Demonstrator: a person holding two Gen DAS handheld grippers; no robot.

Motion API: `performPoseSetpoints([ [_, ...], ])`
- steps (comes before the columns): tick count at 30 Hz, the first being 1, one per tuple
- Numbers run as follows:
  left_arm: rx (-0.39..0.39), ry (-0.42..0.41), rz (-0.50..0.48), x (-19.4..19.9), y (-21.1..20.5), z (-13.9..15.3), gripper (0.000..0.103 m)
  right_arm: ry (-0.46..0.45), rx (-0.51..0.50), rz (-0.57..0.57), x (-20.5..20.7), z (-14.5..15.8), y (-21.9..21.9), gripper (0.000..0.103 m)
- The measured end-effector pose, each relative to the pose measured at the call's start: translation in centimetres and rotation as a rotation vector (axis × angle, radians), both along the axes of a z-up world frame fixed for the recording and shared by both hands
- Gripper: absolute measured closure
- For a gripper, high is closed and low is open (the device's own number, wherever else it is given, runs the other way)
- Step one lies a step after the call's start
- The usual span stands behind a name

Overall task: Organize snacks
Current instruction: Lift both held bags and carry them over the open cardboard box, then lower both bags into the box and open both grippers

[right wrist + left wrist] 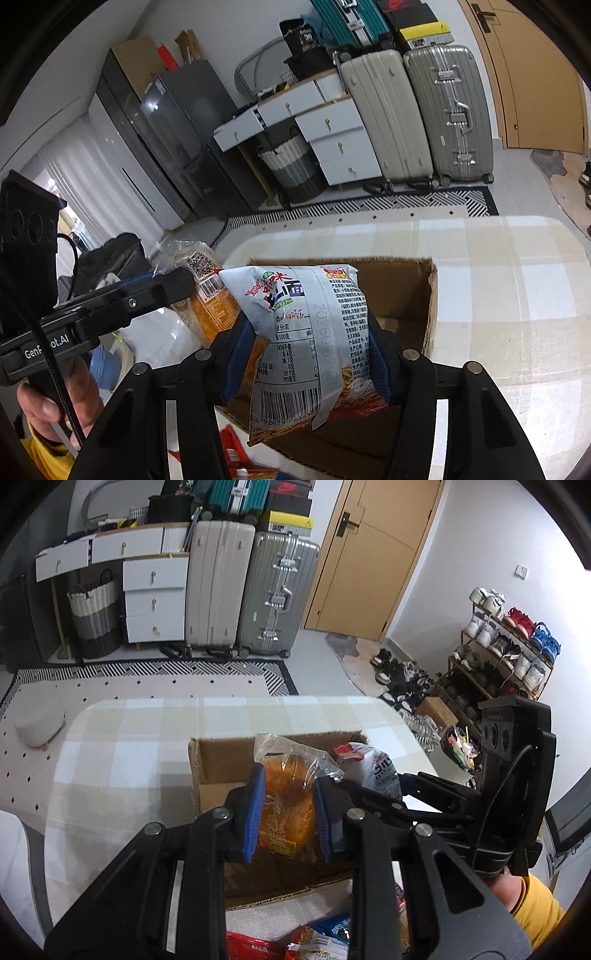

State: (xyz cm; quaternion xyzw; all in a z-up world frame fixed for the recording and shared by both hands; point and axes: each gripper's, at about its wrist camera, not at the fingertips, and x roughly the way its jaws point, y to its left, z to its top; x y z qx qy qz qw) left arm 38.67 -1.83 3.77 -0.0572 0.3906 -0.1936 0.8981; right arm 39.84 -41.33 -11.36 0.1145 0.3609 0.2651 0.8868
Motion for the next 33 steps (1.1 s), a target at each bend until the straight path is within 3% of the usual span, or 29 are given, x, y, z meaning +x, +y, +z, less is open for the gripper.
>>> performPoseSetpoints([
  [9, 0.020, 0.037, -0.009, 2.0, -0.8, -4.0, 0.080, 0.015, -0.076, 0.012, 0.5, -1.7, 0.9, 0.047],
  [25, 0.066, 0.078, 0.005, 2.2, -1.8, -7.2, 0.078, -0.006, -0.146, 0.012, 0.4, -2.0, 1.8, 0.045],
  [28, 0.069, 0.086, 0.012, 2.1, -1.7, -7.3, 0.073, -0.005, -0.155, 0.014, 0.4, -2.0, 1.7, 0.043],
  [30, 0.063, 0.083, 0.012, 2.1, -1.7, -7.2, 0.063, -0.010, -0.170, 0.012, 0.3, -1.9, 1.8, 0.041],
  [32, 0.074, 0.075, 0.034, 1.8, -1.2, -6.9, 0.038, -0.018, -0.175, 0.006, 0.1, -1.8, 1.8, 0.038],
  [33, 0.069, 0.062, 0.038, 1.6, -1.0, -6.6, 0.038, -0.024, -0.170, 0.003, -0.1, -1.6, 1.7, 0.037],
])
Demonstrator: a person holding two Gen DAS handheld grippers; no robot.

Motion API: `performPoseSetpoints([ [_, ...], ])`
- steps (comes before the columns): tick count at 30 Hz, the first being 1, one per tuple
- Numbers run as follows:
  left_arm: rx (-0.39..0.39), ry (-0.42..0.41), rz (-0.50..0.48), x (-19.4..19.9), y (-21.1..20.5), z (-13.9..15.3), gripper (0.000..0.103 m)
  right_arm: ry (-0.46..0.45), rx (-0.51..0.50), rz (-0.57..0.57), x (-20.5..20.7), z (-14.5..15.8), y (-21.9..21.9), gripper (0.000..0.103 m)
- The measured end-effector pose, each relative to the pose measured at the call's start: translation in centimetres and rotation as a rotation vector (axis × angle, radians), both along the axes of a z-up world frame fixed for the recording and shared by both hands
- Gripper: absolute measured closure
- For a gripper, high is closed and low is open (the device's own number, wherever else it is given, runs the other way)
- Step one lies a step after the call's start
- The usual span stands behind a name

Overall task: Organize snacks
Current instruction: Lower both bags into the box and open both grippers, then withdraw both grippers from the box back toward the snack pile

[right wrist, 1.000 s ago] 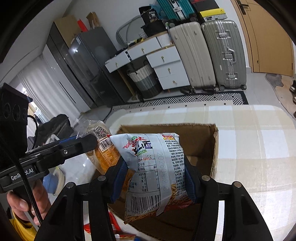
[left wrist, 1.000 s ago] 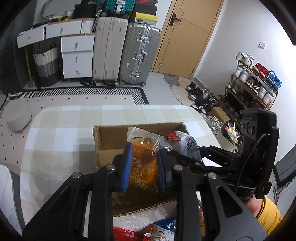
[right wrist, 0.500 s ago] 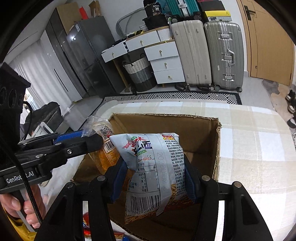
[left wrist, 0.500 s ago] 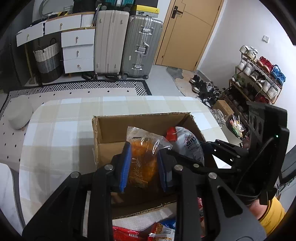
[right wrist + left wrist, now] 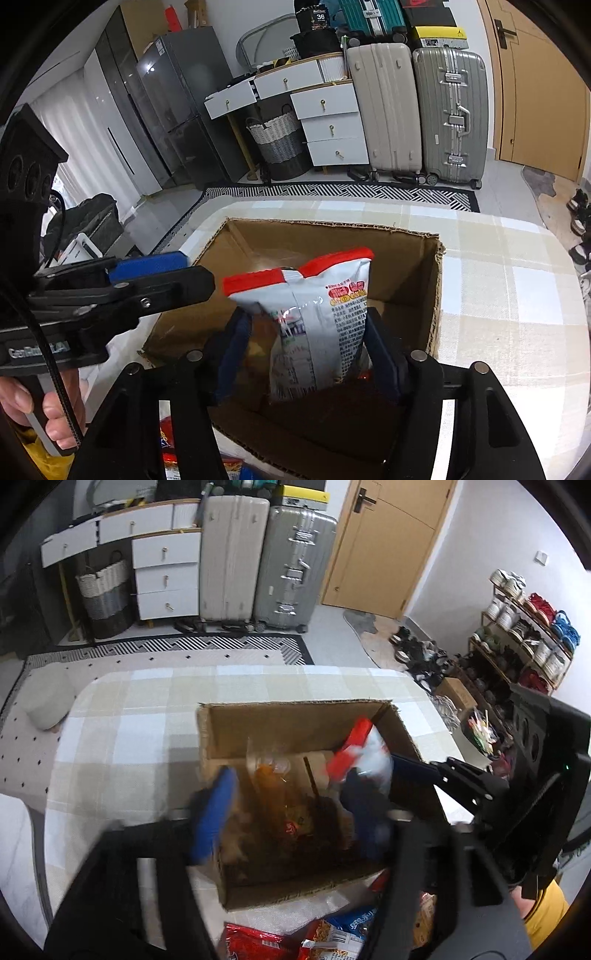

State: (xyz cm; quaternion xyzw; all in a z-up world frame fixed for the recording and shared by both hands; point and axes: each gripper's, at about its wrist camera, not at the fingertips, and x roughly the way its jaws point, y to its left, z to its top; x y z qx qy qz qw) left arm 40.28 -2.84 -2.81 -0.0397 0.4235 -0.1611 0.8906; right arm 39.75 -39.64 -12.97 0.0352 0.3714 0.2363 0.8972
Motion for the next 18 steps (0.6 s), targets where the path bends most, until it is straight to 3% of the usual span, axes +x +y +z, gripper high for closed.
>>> performPoseSetpoints([
  [5, 0.001, -0.015, 0.002, -1.0, 0.7, 0.9, 0.037, -0.058, 0.019, -0.012, -1.4, 1.6, -0.4, 0.026],
  [13, -0.017, -0.085, 0.017, -6.2, 2.1, 3.7, 0.030, -0.168, 0.008, -0.012, -5.9, 5.0, -0.9, 0.025],
  [18, -0.038, -0.141, 0.032, -11.8, 3.0, 6.3, 0.025, -0.231, 0.011, -0.033, -10.7, 6.8, -1.7, 0.023],
])
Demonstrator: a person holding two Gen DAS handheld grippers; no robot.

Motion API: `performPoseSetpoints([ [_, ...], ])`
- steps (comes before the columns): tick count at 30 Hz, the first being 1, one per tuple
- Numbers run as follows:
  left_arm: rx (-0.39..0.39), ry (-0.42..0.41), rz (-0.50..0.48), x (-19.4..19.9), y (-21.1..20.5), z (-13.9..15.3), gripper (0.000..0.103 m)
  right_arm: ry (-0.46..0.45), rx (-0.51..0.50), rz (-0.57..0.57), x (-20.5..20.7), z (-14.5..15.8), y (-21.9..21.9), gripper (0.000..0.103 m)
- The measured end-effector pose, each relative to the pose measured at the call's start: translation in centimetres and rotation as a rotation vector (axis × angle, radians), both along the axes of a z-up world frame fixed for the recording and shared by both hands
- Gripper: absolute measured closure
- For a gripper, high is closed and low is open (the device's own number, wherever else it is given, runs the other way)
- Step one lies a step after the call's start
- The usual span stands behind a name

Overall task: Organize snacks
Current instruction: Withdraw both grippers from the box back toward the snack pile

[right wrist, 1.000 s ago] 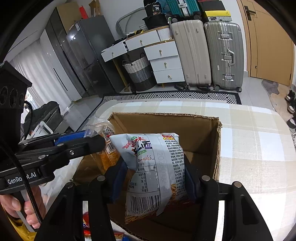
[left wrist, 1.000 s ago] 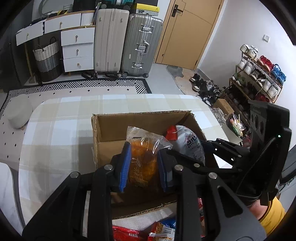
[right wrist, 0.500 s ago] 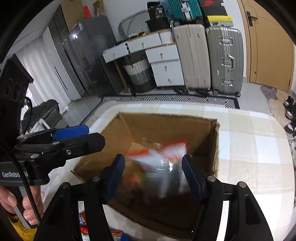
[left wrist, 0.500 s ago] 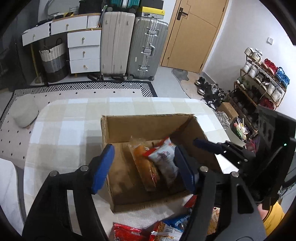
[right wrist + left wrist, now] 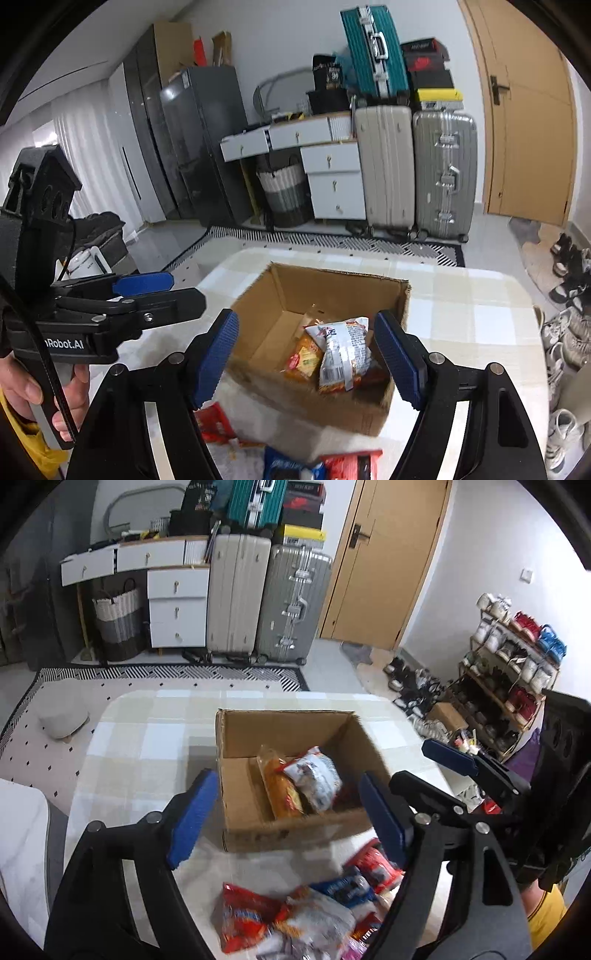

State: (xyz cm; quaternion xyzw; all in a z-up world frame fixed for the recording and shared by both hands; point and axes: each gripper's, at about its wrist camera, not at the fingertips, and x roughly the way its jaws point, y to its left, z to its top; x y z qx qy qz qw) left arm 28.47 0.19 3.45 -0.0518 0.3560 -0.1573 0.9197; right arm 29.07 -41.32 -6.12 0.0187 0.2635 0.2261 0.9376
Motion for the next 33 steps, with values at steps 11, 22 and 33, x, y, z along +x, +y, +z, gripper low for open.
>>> performPoseSetpoints([
  [11, 0.012, -0.050, 0.051, -12.6, 4.1, 0.3, 0.017, -0.082, 0.115, -0.079, -14.2, -1.7, -4.5, 0.007],
  [22, -0.011, -0.062, 0.087, -23.1, 7.2, -1.5, 0.016, -0.159, 0.089, -0.082, -24.6, -1.5, -3.9, 0.002],
  [33, 0.020, -0.031, 0.030, -28.2, 6.0, -5.1, 0.001, -0.148, 0.073, -0.070, -27.7, -2.4, -3.4, 0.001],
])
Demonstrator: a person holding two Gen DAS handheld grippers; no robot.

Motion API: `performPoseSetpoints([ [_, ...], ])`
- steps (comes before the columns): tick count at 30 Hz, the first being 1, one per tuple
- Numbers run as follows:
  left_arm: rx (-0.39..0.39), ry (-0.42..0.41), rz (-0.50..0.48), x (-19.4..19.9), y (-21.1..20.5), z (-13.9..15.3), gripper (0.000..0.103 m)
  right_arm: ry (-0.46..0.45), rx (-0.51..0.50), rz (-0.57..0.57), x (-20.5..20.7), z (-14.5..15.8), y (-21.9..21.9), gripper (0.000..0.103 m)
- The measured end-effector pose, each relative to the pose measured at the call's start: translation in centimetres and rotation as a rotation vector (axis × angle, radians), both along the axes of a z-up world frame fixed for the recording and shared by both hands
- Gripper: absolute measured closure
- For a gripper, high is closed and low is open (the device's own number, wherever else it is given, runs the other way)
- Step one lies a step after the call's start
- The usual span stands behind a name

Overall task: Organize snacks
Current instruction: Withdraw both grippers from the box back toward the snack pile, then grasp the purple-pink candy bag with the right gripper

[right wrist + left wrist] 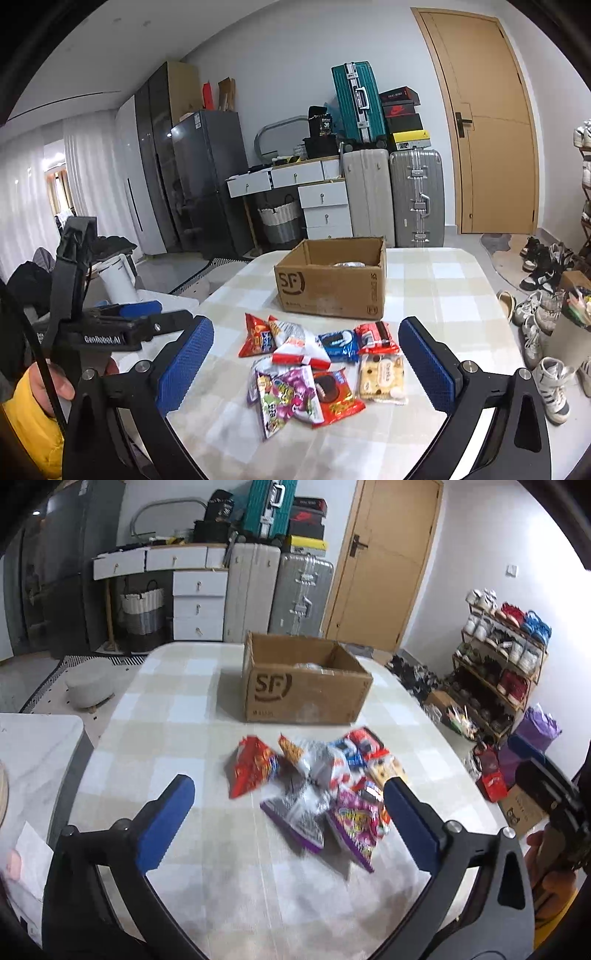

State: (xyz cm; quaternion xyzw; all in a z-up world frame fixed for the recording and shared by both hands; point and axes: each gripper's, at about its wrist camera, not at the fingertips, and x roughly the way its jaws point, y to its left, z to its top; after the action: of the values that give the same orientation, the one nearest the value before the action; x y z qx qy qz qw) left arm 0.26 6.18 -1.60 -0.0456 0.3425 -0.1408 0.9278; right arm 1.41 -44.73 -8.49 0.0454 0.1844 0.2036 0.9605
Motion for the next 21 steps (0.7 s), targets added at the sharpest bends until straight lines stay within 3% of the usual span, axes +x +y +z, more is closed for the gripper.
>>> performPoseSetpoints([
  [6, 0.024, 0.035, -0.023, 1.4, -0.4, -2.5, 0.001, 0.065, 0.016, 0.051, 0.8, -2.4, 0.3, 0.001],
  [12, 0.041, 0.089, -0.014, 3.8, -0.6, -6.2, 0.001, 0.196, 0.018, 0.106, 3.8, -6.5, 1.5, 0.001],
  [17, 0.004, 0.127, -0.014, 5.9, 0.1, -8.9, 0.001, 0.297, -0.015, 0.170, 7.1, -9.8, 3.8, 0.001],
  [21, -0.019, 0.161, 0.001, 7.3, 1.1, -10.6, 0.001, 0.315, -0.059, 0.191, 8.7, -10.9, 5.3, 0.001],
])
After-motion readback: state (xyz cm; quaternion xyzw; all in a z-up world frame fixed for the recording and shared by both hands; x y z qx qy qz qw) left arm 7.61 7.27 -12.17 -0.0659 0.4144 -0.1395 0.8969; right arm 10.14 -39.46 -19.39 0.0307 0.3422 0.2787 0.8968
